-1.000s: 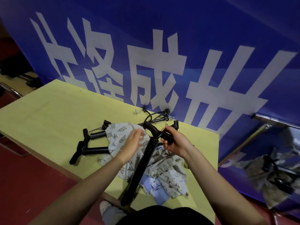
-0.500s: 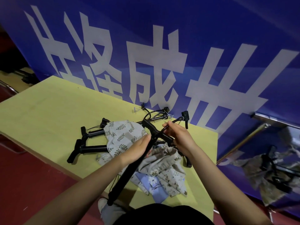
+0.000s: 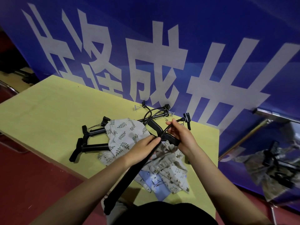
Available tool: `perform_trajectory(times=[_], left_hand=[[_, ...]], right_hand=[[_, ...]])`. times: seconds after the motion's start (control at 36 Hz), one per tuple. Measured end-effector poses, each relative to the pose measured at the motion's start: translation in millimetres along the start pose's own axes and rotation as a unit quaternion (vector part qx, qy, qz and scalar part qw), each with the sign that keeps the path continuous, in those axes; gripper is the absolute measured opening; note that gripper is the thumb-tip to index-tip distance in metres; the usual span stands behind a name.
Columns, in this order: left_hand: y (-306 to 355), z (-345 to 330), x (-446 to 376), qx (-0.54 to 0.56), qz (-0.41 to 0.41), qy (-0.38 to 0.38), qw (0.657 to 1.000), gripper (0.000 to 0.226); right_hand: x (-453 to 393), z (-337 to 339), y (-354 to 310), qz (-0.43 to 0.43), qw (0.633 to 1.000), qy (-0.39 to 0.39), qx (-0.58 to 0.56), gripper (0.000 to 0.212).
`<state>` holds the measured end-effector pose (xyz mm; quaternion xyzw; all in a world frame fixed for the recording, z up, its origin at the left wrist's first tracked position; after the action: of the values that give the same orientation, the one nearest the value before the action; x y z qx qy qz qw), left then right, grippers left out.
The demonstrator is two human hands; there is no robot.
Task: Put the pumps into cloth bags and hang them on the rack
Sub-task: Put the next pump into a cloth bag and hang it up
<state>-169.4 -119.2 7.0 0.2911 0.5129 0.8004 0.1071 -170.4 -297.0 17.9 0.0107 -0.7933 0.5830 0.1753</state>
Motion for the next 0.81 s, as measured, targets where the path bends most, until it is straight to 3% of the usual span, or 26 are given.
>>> perform_trajectory(times=[0.11,0.39,0.81], left_hand=[[8,1,-1,0.110,-0.011,0.001,0.994,0.043],[23,-2,-11,0.180,-0.010,-0.005,0.984,0.019],[17,-12,-22,0.169,0.006,-0.020,0.985,0.022]], right_hand=[[2,-5,-3,-0.025,0.997,-0.010,-0.077,0.027],[6,-10,-2,-0.032,0.992,-0.013,-0.122,0.028],[10,2,1,-0.045,0.985,-0.015,-0.166,0.025]])
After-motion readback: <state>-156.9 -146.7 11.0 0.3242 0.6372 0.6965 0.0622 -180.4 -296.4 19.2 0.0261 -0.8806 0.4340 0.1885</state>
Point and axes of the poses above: each hand's wrist, its own x-axis away from the middle knuckle, its own z-axis out of the back of the hand, y = z × x, the point moved 1 cm from there along -x, towards the middle knuckle, and after that the axes turned 5 degrees about z, right-handed, at the moved point
